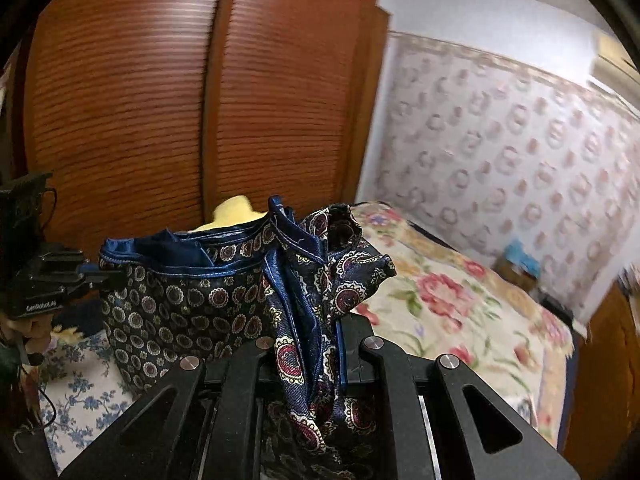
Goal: Fold small clothes
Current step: 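Carry the robe bundle with both tools onto the olive cloth beside the yellow plush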
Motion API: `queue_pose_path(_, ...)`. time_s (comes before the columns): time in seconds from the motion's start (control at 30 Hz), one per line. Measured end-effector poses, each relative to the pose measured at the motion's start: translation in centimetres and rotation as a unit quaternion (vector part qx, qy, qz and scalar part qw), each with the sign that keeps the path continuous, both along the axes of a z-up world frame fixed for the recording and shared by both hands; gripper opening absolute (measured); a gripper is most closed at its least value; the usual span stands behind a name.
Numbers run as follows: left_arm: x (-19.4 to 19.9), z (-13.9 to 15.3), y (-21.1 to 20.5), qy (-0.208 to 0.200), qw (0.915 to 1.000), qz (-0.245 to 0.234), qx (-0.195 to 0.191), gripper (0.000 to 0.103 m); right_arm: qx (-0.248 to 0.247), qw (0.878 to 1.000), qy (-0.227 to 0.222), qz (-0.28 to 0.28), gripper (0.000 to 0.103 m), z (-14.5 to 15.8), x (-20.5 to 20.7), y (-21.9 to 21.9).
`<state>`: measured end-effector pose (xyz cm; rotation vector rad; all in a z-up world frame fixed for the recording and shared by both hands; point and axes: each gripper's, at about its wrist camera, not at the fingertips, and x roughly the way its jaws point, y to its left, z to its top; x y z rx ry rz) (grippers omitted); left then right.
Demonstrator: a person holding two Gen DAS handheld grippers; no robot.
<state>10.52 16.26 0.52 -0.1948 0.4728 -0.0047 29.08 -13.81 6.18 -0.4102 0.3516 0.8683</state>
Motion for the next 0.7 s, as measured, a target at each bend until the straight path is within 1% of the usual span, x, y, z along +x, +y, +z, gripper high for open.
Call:
queue_pose_path(0.1,-1.2,-0.9,1.4,0.005,0.9998,0.018,-0.011,0.006,-0.014,1.0,0.003,0.024,0.012,-0.2,1.6,1.6)
queue_pose_path(0.2,-1.8,-1.8,2.2,0.01,0.9991,0.042,-0.007,0.006,-0.032,0.999,0.011,0.042,0.012,-1.1,4.1,4.2)
queue_pose_path(0.23,-2.0,-2.1,2.6,0.011,0.9987,0.049,-0.008,0.006,-0.034,0.999,0.013,0.025,0.012,-1.3,4.8,5.0)
queue_pose_path(0.3,-2.2,-2.8,3.0,0.017,0.9981,0.058,-0.013,0.006,-0.045,0.998,0.012,0.034,0.012,-1.7,6.2,6.4)
queue_pose_path(0.37,-2.2,-3.4,3.3,0.027,0.9973,0.067,-0.01,0.006,-0.054,0.998,0.012,0.036,0.012,-2.2,7.5,7.6)
queue_pose_path(0.43,-2.1,-4.3,3.7,0.04,0.9963,0.076,-0.007,0.006,-0.054,0.998,0.018,0.04,0.013,-2.8,8.7,8.2)
queue_pose_path(0.53,-2.4,-5.0,4.2,0.048,0.9951,0.085,-0.011,0.006,-0.049,0.998,0.03,0.04,0.014,-3.4,10.4,8.5)
queue_pose_path(0.57,-2.4,-5.2,4.4,0.049,0.9948,0.087,-0.016,0.006,-0.048,0.998,0.028,0.039,0.014,-3.4,11.1,9.6)
queue_pose_path(0.7,-2.6,-5.6,4.5,0.057,0.9934,0.098,-0.019,0.006,-0.051,0.998,0.031,0.029,0.014,-4.4,12.3,10.5)
